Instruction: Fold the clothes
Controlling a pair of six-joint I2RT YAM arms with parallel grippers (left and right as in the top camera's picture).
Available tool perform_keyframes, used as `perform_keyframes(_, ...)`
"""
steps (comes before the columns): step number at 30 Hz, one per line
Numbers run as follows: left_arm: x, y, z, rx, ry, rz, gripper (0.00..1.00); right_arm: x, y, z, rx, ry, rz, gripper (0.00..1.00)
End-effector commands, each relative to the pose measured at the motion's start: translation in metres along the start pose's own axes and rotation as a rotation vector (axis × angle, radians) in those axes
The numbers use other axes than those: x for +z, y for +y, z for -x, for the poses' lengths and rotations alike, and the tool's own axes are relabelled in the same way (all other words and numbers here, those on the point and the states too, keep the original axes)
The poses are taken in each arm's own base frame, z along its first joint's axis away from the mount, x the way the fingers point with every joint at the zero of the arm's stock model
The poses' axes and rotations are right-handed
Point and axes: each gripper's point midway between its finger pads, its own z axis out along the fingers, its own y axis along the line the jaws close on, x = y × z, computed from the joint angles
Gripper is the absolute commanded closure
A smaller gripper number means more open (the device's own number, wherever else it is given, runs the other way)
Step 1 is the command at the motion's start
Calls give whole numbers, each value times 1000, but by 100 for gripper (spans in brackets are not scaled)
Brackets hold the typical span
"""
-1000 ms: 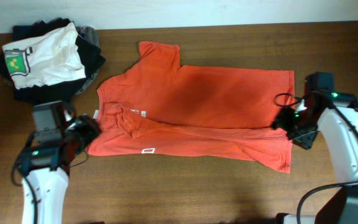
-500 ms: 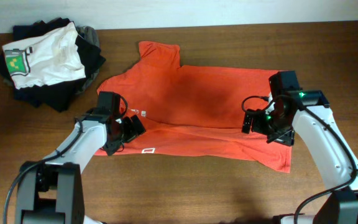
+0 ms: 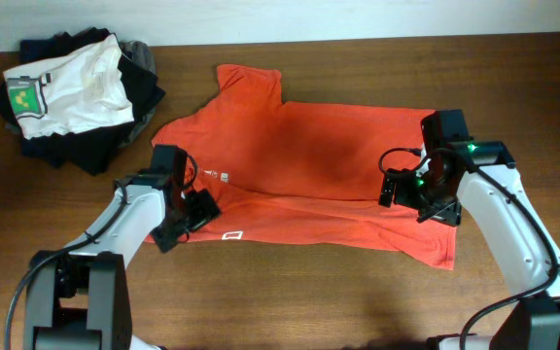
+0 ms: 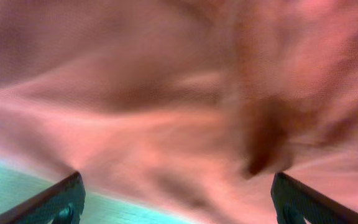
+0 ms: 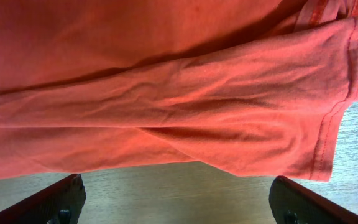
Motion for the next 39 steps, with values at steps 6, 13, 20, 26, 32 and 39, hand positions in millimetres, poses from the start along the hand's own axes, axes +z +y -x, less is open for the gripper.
perform_keyframes(6,-55,-10,18,2,-123,-22,5,0,0,2,-13,-6,-15,2)
perform_keyframes(13,-77,-56,20,79,-195,-198,4,0,1,2,-12,-6,-11,2)
perform_keyframes(20,-37,-56,18,3,-111,-137,5,0,0,1,6,-1,-12,2)
perform_keyframes(26,-9,-52,17,-3,-61,-95,10,0,0,2,6,-3,-12,2)
perform_keyframes(32,-10,-60,25,2,-95,-129,26,0,0,2,6,-4,-16,2)
perform_keyframes(39,-8,-62,11,14,-40,-130,27,0,1,4,5,-14,-12,2)
